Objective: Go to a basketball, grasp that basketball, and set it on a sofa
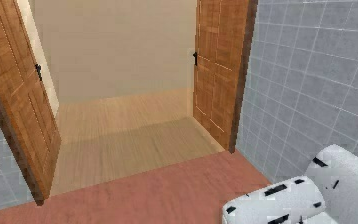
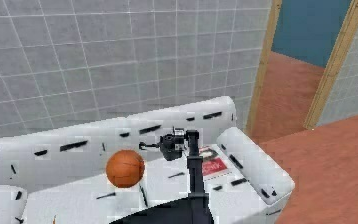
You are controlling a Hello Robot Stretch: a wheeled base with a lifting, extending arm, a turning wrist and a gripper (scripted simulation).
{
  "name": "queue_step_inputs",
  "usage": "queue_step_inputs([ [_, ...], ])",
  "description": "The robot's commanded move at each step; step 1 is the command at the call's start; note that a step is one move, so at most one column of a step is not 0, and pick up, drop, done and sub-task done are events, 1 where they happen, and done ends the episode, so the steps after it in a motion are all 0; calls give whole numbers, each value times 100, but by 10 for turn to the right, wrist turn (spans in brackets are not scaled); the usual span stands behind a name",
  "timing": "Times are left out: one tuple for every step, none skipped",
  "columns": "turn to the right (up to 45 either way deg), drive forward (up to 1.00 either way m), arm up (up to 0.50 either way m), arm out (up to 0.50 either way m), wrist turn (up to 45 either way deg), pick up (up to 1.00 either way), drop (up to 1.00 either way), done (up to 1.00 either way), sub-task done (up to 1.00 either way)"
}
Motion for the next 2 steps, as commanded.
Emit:
queue_step_inputs([
  [0, 0, 0, -8, 0, 0, 0, 0, 0],
  [0, 0, 0, 0, 0, 0, 0, 100, 0],
])
